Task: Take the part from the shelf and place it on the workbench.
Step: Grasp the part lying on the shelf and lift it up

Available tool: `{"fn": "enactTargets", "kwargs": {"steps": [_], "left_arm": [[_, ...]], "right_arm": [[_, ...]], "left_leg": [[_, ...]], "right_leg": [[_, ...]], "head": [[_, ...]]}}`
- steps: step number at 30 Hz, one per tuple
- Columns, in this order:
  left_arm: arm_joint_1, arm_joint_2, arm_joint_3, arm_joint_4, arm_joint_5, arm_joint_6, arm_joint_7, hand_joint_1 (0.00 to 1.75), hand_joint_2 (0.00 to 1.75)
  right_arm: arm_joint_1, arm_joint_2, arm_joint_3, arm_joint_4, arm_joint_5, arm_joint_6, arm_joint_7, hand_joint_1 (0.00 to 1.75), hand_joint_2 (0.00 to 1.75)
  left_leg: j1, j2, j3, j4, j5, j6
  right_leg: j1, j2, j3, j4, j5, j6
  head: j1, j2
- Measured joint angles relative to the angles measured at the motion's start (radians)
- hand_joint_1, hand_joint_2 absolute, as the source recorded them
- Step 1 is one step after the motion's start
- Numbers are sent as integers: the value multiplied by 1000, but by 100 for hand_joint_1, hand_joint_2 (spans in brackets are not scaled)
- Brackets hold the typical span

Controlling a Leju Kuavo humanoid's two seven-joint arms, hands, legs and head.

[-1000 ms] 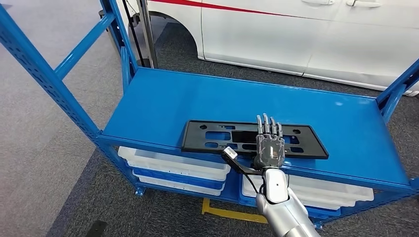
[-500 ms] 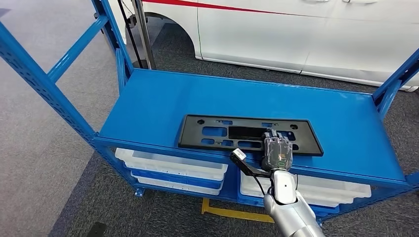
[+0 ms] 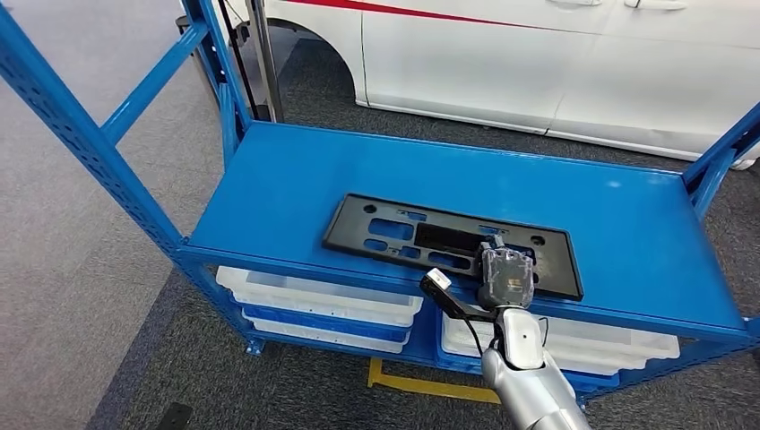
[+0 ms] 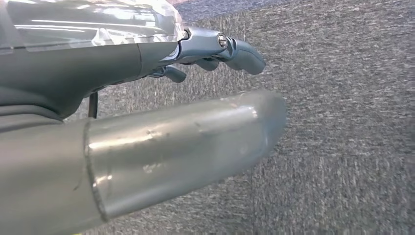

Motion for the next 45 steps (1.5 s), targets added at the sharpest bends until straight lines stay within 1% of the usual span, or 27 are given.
{"fn": "enactTargets", "kwargs": {"steps": [1,3,5,7,9,10,11,12,14,16,19,21,24,25,26,27,30,32,34,36,37,39,40,41,42,43,45], "left_arm": [[2,-2,2,0,4,1,-4,0,0],[8,-5,10,0,10,3,-12,0,0],[15,-8,20,0,14,5,-19,0,0],[17,-10,29,0,17,7,-24,0,0],[23,-10,41,0,21,11,-26,0,0],[27,-11,46,0,23,13,-26,0,0],[30,-12,51,0,23,15,-27,0,0],[32,-13,55,0,24,17,-27,0,0],[33,-15,64,0,25,19,-29,0,0],[33,-16,73,0,26,21,-32,0,0],[35,-21,86,0,32,24,-37,0,0],[35,-26,96,0,38,25,-41,0,0],[33,-34,109,0,44,31,-53,0,0],[32,-36,114,0,46,35,-58,0,0],[32,-39,119,0,49,39,-63,0,0],[31,-41,124,0,51,43,-66,0,0],[28,-49,135,0,58,51,-72,0,0],[26,-53,144,0,61,54,-73,0,0],[25,-56,152,0,62,57,-68,0,0],[25,-59,156,0,60,61,-59,0,0],[24,-61,159,0,60,63,-54,0,0],[24,-63,167,0,62,70,-41,0,0],[25,-63,172,0,63,73,-33,0,0],[26,-64,175,0,63,76,-24,0,0],[27,-66,177,0,63,79,-17,0,0],[28,-67,178,0,61,81,-10,0,0],[27,-69,180,0,57,85,2,0,0]], "right_arm": [[17,10,-3,-37,-59,-3,-53,175,175],[66,34,-3,-147,-179,7,-135,175,175],[119,57,10,-280,-280,24,-171,175,175],[173,75,36,-421,-375,30,-198,175,175],[229,84,71,-569,-466,30,-234,175,175],[254,86,91,-639,-500,31,-248,175,175],[276,87,111,-707,-530,31,-262,175,175],[296,87,129,-771,-556,31,-274,175,175],[331,87,159,-886,-609,30,-298,175,175],[358,87,181,-978,-668,31,-326,175,175],[402,84,208,-1092,-795,52,-374,175,175],[429,80,218,-1155,-886,79,-403,175,175],[468,71,220,-1219,-984,123,-428,175,175],[482,69,220,-1230,-1013,138,-431,175,175],[497,67,218,-1238,-1041,153,-432,175,175],[510,66,215,-1243,-1069,168,-432,175,175],[542,66,199,-1246,-1150,222,-437,175,175],[568,66,190,-1244,-1207,267,-456,175,175],[597,66,184,-1239,-1259,309,-487,175,175],[622,66,181,-1230,-1305,353,-519,175,175],[633,66,181,-1224,-1325,374,-533,175,175],[656,66,179,-1207,-1361,412,-555,175,175],[667,66,178,-1196,-1376,425,-561,175,175],[679,66,177,-1187,-1385,434,-564,175,175],[689,66,175,-1180,-1389,439,-565,175,175],[698,66,174,-1175,-1389,442,-567,175,175],[713,66,172,-1170,-1384,450,-569,175,175]], "left_leg": [[1,0,-1,0,-1,-5],[3,1,-3,-1,-1,-18],[5,2,-6,8,-13,-30],[6,2,-40,85,-65,-38],[6,2,-101,218,-129,-45],[6,2,-123,266,-142,-48],[6,2,-129,278,-134,-49],[6,2,-116,250,-107,-48],[5,2,-52,119,-37,-42],[0,2,-7,24,-10,-33],[-3,0,-1,4,-12,-20],[2,2,4,-7,-6,-9],[5,4,7,-12,-4,3],[5,5,7,-12,-5,4],[6,5,7,-11,-5,3],[7,4,8,-10,-6,2],[8,1,10,-1,-14,-11],[6,0,9,3,-18,-22],[6,-1,10,0,-18,-34],[9,0,4,18,-36,-43],[9,1,-11,54,-60,-46],[9,2,-66,179,-127,-48],[9,2,-94,240,-150,-48],[8,2,-110,275,-155,-46],[7,2,-109,272,-141,-43],[5,2,-89,231,-111,-37],[-5,1,-24,97,-48,-18]], "right_leg": [[5,0,14,-33,8,-5],[11,0,15,-48,7,-8],[6,-2,20,-57,10,-13],[0,-8,24,-64,11,-21],[1,-14,23,-62,8,-27],[2,-14,22,-60,6,-29],[2,-14,23,-57,3,-29],[2,-14,24,-53,-1,-29],[3,-14,28,-46,-9,-25],[5,-12,27,-39,-15,-19],[7,-11,23,-39,-15,-7],[7,-8,16,-15,-36,2],[0,-5,-61,150,-124,16],[-4,-5,-88,205,-142,19],[-7,-5,-102,229,-140,22],[-11,-5,-96,215,-120,25],[-17,-4,-8,32,-30,26],[-14,-2,19,-27,-19,20],[-11,-1,18,-29,-19,9],[-12,-2,21,-35,-15,-5],[-13,-3,22,-39,-14,-11],[-10,-4,23,-40,-15,-20],[-6,-4,23,-39,-16,-22],[-3,-4,23,-39,-17,-24],[1,-4,24,-38,-17,-25],[4,-4,27,-37,-18,-26],[9,-3,29,-35,-19,-26]], "head": [[0,0],[0,0],[0,0],[-1,0],[-1,0],[-1,0],[-1,0],[-1,0],[-1,0],[-1,0],[-1,0],[0,0],[0,0],[0,0],[0,0],[0,0],[0,0],[-1,0],[-1,0],[-1,0],[-1,0],[-1,0],[-1,0],[-1,0],[-1,0],[-1,0],[-1,0]]}}
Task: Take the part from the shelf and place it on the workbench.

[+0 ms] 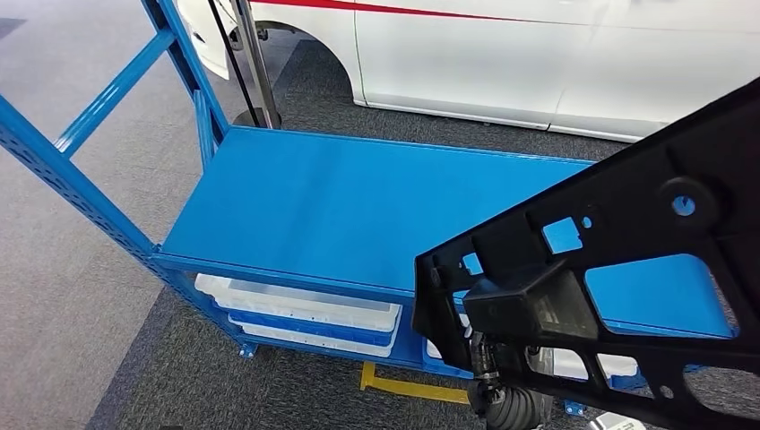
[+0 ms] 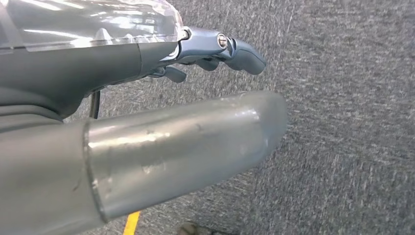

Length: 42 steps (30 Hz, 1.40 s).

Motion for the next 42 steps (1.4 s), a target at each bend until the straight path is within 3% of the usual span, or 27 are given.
{"fn": "enactTargets", "kwargs": {"steps": [2,4,6,8,10,11,12,13,15,17,20,21,23,25,26,27,28,30,32,33,36,38,40,42], "left_arm": [[0,-3,0,0,-2,3,11,0,0],[2,-6,1,0,-7,6,22,0,0],[3,-11,2,0,-14,7,31,0,0],[3,-17,4,0,-19,8,39,0,0],[3,-21,7,0,-20,8,44,0,0],[3,-22,8,0,-21,8,46,0,0],[4,-23,10,0,-22,8,48,0,0],[4,-25,11,0,-22,8,50,0,0],[4,-28,12,0,-26,8,51,0,0],[4,-29,14,0,-30,8,51,0,0],[5,-29,16,0,-33,8,51,0,0],[7,-30,17,0,-34,7,51,0,0],[9,-32,17,0,-35,5,51,0,0],[9,-33,17,0,-37,4,51,0,0],[9,-33,18,0,-38,3,51,0,0],[9,-33,18,0,-39,1,51,0,0],[10,-33,18,0,-42,-2,51,0,0],[10,-32,18,0,-47,-5,51,0,0],[11,-32,18,-1,-51,-7,51,0,0],[12,-32,18,-1,-51,-7,51,0,0],[12,-34,18,-1,-51,-8,53,0,0],[13,-36,19,-1,-51,-9,56,0,0],[16,-36,22,-1,-52,-9,60,0,0],[18,-36,24,-1,-53,-9,64,0,0]], "right_arm": [[17,0,-1,0,6,10,-2,175,175],[33,0,-5,0,12,20,-2,175,175],[47,0,-10,0,15,29,-2,175,175],[54,0,-15,1,17,35,-3,175,175],[62,-1,-18,3,19,36,-3,175,175],[66,-1,-21,4,20,36,-3,175,175],[70,-2,-23,5,21,36,-3,175,175],[73,-2,-25,7,23,35,-3,175,175],[77,-2,-28,9,29,35,-3,175,175],[83,-1,-33,11,32,34,-3,175,175],[94,1,-39,13,32,34,-3,175,175],[97,2,-42,13,32,35,-3,175,175],[103,6,-48,13,29,36,-3,175,175],[109,8,-55,14,19,48,-3,175,175],[111,9,-59,15,9,62,-3,175,175],[114,10,-63,16,-1,78,-3,175,175],[117,12,-68,16,-9,93,-3,175,175],[123,20,-81,16,-13,110,-3,175,175],[126,28,-92,16,-15,121,-3,175,175],[128,32,-98,16,-17,128,-3,175,175],[141,45,-118,15,-23,158,-4,175,175],[150,54,-137,14,-23,182,-4,175,175],[157,63,-159,14,-20,206,-3,175,175],[167,76,-183,14,-14,229,-3,175,175]], "left_leg": [[-9,-1,35,-80,25,14],[-12,-1,36,-93,28,17],[-6,2,37,-105,39,22],[0,6,32,-115,51,29],[0,9,21,-113,57,32],[0,10,15,-111,60,31],[1,11,9,-108,63,29],[2,11,2,-104,66,27],[5,11,-9,-93,69,21],[4,9,-15,-85,74,10],[5,5,-21,-83,85,-13],[6,5,-27,-76,74,-19],[9,5,-52,-11,4,-26],[9,5,-90,115,-85,-30],[8,5,-100,168,-106,-30],[8,5,-96,193,-103,-28],[7,3,-73,178,-82,-24],[2,-15,20,54,-30,-5],[-3,-43,106,-78,-18,12],[-6,-50,125,-113,-24,16],[-4,-29,130,-142,-15,19],[2,-7,129,-154,-2,27],[1,17,120,-151,2,30],[0,42,111,-145,2,29]], "right_leg": [[1,0,-4,2,2,5],[-1,1,-8,2,6,14],[-2,1,-11,13,-11,25],[-5,1,-36,85,-75,37],[-12,1,-78,207,-147,47],[-16,1,-88,248,-163,51],[-20,0,-81,254,-158,55],[-24,0,-54,220,-135,59],[-30,1,33,85,-86,62],[-27,4,79,3,-62,56],[-21,6,68,-6,-52,33],[-22,5,62,-7,-46,23],[-23,1,46,-11,-29,4],[-18,0,25,-10,-14,-4],[-15,2,14,-9,-7,-5],[-12,4,3,-8,-1,-5],[-9,9,-6,-7,5,-4],[-5,19,-20,-5,17,-2],[-3,32,-27,-4,28,4],[-5,39,-31,-4,34,9],[-7,51,-41,0,42,28],[-8,32,-68,56,0,38],[-13,15,-119,176,-71,47],[-20,9,-144,256,-99,55]], "head": [[0,0],[-1,0],[0,0],[0,0],[0,0],[0,0],[0,0],[0,0],[0,0],[0,0],[0,0],[0,0],[0,0],[0,0],[0,0],[0,0],[0,0],[0,0],[0,0],[0,0],[0,0],[1,0],[2,0],[2,0]]}}
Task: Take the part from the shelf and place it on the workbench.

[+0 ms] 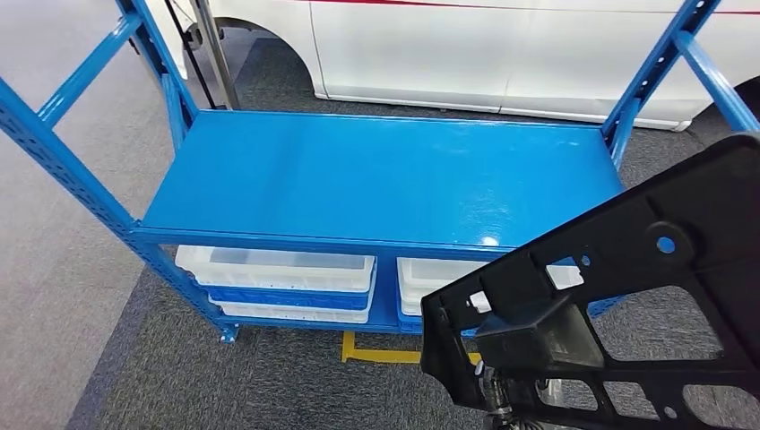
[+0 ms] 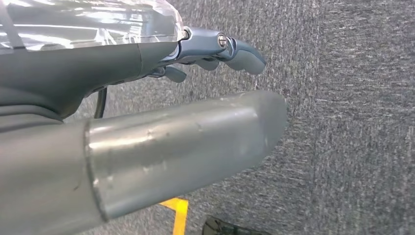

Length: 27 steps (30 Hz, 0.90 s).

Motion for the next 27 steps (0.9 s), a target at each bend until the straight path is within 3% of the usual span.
{"fn": "enactTargets", "kwargs": {"steps": [1,3,5,6,8,9,11,12,14,15,16,17,19,21,22,24,25,27], "left_arm": [[0,0,1,0,-1,0,2,0,0],[-1,0,2,0,-3,-1,4,0,0],[-3,0,5,0,-4,-1,4,0,0],[-5,0,7,0,-6,-2,4,0,0],[-9,-1,11,0,-10,-3,4,0,0],[-11,-1,13,0,-12,-3,4,0,0],[-12,-2,16,0,-15,-4,4,0,0],[-12,-2,17,0,-17,-4,4,0,0],[-9,-1,18,0,-20,-4,4,0,0],[-7,-1,18,0,-21,-5,5,0,0],[-7,-1,18,0,-23,-5,6,0,0],[-7,-1,18,0,-25,-5,6,0,0],[-7,1,18,0,-30,-6,8,0,0],[-7,3,18,0,-33,-7,10,0,0],[-8,4,18,0,-35,-8,11,0,0],[-10,5,18,0,-38,-12,12,0,0],[-11,5,18,0,-40,-15,11,0,0],[-10,4,18,0,-43,-20,9,0,0]], "right_arm": [[6,8,-14,0,4,12,0,175,175],[14,25,-42,-2,13,38,0,175,175],[18,46,-70,-6,23,65,0,175,175],[21,57,-84,-9,27,78,0,175,175],[27,82,-113,-13,31,107,0,175,175],[30,93,-127,-15,30,120,0,175,175],[32,117,-152,-18,23,140,0,175,175],[33,128,-163,-19,18,146,0,175,175],[33,142,-184,-21,7,152,0,175,175],[35,147,-193,-21,4,152,0,175,175],[36,150,-201,-21,2,150,0,175,175],[38,154,-207,-21,3,146,0,175,175],[40,161,-215,-21,8,137,0,175,175],[40,167,-221,-21,13,132,0,175,175],[41,169,-223,-21,15,130,0,175,175],[44,171,-227,-23,17,125,0,175,175],[46,171,-229,-24,17,122,0,175,175],[45,171,-231,-28,17,118,0,175,175]], "left_leg": [[0,11,-2,3,-1,-2],[1,30,-2,13,-7,-9],[-2,44,-2,25,-14,-21],[-4,50,-2,29,-16,-27],[-5,62,-1,31,-16,-37],[-3,58,-2,34,-21,-41],[1,22,-23,80,-59,-49],[4,-3,-48,133,-92,-52],[5,-27,-109,263,-147,-53],[5,-30,-128,301,-152,-53],[5,-32,-130,303,-137,-51],[5,-36,-114,267,-105,-48],[5,-73,-60,141,-37,-38],[4,-110,-26,58,-16,-30],[2,-115,-23,49,-19,-28],[3,-93,-20,36,-12,-23],[5,-81,-18,28,-6,-17],[9,-51,-17,17,3,-9]], "right_leg": [[-4,-4,15,-12,13,3],[-9,-29,91,-133,65,6],[-4,-59,146,-233,91,-3],[1,-66,151,-247,89,-10],[5,-51,144,-246,92,-23],[4,-43,142,-249,94,-30],[-1,-27,138,-256,102,-43],[-1,-18,136,-257,105,-48],[2,3,130,-257,108,-53],[3,14,128,-255,109,-55],[4,27,126,-253,110,-55],[4,40,126,-250,110,-55],[6,63,124,-245,111,-53],[5,86,117,-242,116,-43],[3,97,112,-243,121,-36],[0,111,104,-245,128,-20],[2,97,98,-236,121,-15],[6,43,64,-161,71,-9]], "head": [[0,0],[0,0],[0,0],[0,0],[0,0],[0,0],[-1,0],[-1,0],[-1,0],[-1,0],[-1,0],[-1,0],[-1,0],[-1,0],[-1,0],[-1,0],[0,0],[3,0]]}}
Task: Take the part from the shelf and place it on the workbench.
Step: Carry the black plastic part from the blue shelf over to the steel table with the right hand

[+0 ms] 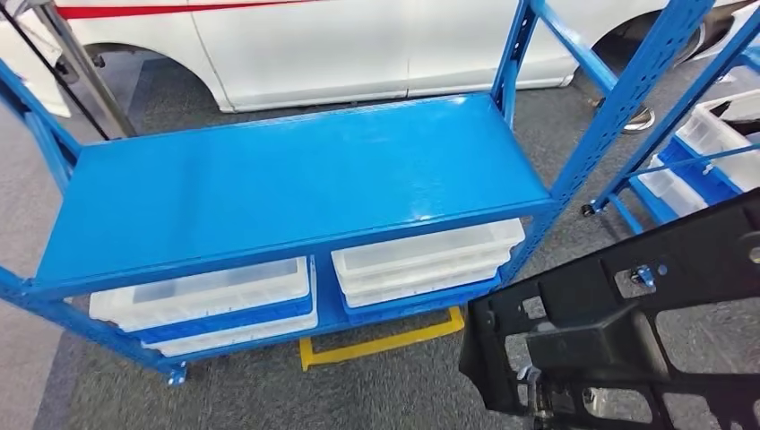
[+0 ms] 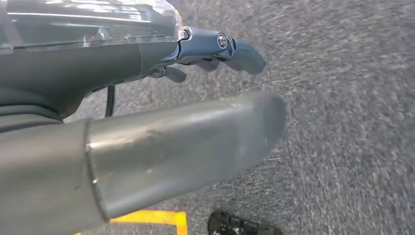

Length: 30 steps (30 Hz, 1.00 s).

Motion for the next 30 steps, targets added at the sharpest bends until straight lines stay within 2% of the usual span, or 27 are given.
{"fn": "enactTargets", "kwargs": {"steps": [1,2,3,4,5,6,8,9,10,12,14,16,17,18,19,20,21,23,24,25,27,28,29,30], "left_arm": [[1,0,0,0,-2,-1,-1,0,0],[2,0,0,0,-4,-2,-1,0,0],[3,1,0,0,-6,-2,-2,0,0],[2,1,0,0,-8,-2,-2,0,0],[1,2,0,0,-9,-2,-2,0,0],[-1,2,0,0,-10,-1,-2,0,0],[-3,2,0,0,-12,-1,-4,0,0],[-4,2,0,0,-13,0,-4,0,0],[-6,2,0,0,-14,0,-5,0,0],[-9,2,0,0,-17,1,-5,0,0],[-9,2,-1,0,-20,2,-6,0,0],[-7,2,-1,0,-23,4,-7,0,0],[-5,2,-1,0,-25,5,-6,0,0],[-2,3,-1,0,-27,6,-6,0,0],[-1,3,-1,0,-28,7,-6,0,0],[0,3,-1,0,-29,7,-5,0,0],[-1,2,-1,0,-29,8,-5,0,0],[0,2,-1,0,-30,9,-5,0,0],[0,2,-1,0,-31,11,-5,0,0],[-1,2,-2,0,-32,12,-5,0,0],[-3,1,-2,0,-33,14,-4,0,0],[-4,0,-2,0,-33,14,-4,0,0],[-5,0,-2,0,-33,15,-4,0,0],[-5,-1,-2,0,-34,15,-4,0,0]], "right_arm": [[-1,0,0,-1,0,0,0,175,175],[-2,0,-1,-1,0,2,0,175,175],[-2,0,-2,-1,0,4,0,175,175],[-2,0,-2,-1,1,7,0,175,175],[-2,0,-3,-1,1,11,0,175,175],[-2,0,-4,-2,1,15,0,175,175],[-4,0,-5,-3,0,21,0,175,175],[-4,0,-5,-4,-1,23,0,175,175],[-5,1,-6,-5,-2,25,0,175,175],[-3,2,-9,-7,-4,29,0,175,175],[-2,4,-12,-10,-6,31,0,175,175],[-1,6,-14,-12,-10,33,0,175,175],[-1,7,-15,-12,-12,34,0,175,175],[1,7,-16,-12,-16,35,0,175,175],[4,7,-18,-12,-21,37,0,175,175],[6,7,-19,-12,-24,38,0,175,175],[8,7,-21,-13,-28,41,0,175,175],[10,7,-23,-18,-34,48,0,175,175],[10,7,-24,-21,-36,51,0,175,175],[12,7,-25,-23,-39,53,0,175,175],[16,7,-27,-27,-43,54,0,175,175],[19,7,-28,-29,-45,55,0,175,175],[21,6,-29,-32,-46,56,0,175,175],[22,6,-30,-34,-46,57,0,175,175]], "left_leg": [[-2,14,-1,0,1,2],[-3,30,-2,1,0,3],[-4,45,-4,3,-1,3],[-4,59,-4,5,-2,2],[-5,71,-3,6,-5,1],[-5,82,-1,7,-8,-1],[-8,100,4,10,-15,-9],[-10,107,6,11,-17,-14],[-12,115,8,11,-18,-19],[-12,124,11,11,-21,-29],[-8,90,1,39,-49,-38],[-4,39,-44,140,-111,-43],[-4,27,-75,206,-141,-44],[-4,22,-101,259,-157,-44],[-4,20,-114,281,-152,-44],[-3,18,-112,269,-130,-43],[-3,10,-92,218,-91,-41],[0,-36,-42,97,-32,-35],[1,-57,-24,54,-19,-33],[0,-70,-19,39,-20,-30],[-1,-55,-17,30,-19,-21],[0,-43,-16,25,-14,-14],[1,-29,-13,19,-10,-6],[3,-15,-13,14,-6,0]], "right_leg": [[0,-24,-29,62,-34,3],[-2,-37,-57,125,-62,6],[-4,-43,-75,167,-74,8],[-7,-47,-75,174,-67,11],[-9,-53,-54,141,-43,12],[-10,-66,-16,76,-10,11],[-4,-104,55,-51,27,2],[1,-115,72,-84,32,-4],[5,-117,73,-92,29,-10],[5,-96,68,-95,34,-21],[0,-76,66,-103,41,-32],[-3,-58,64,-107,45,-41],[-2,-47,63,-106,46,-44],[-1,-36,62,-105,46,-45],[0,-22,62,-104,46,-45],[0,-9,62,-102,46,-45],[0,5,62,-99,46,-44],[0,30,59,-90,44,-40],[0,43,54,-86,45,-35],[-1,54,49,-85,47,-29],[-3,76,40,-87,55,-13],[-3,68,36,-84,54,-7],[-1,47,28,-69,42,-2],[1,17,12,-35,19,2]], "head": [[1,0],[2,0],[2,0],[2,0],[2,0],[2,0],[2,0],[2,0],[1,0],[1,0],[1,0],[1,0],[1,0],[1,0],[1,0],[1,0],[1,0],[1,0],[1,0],[1,0],[1,0],[1,0],[2,0],[3,0]]}}
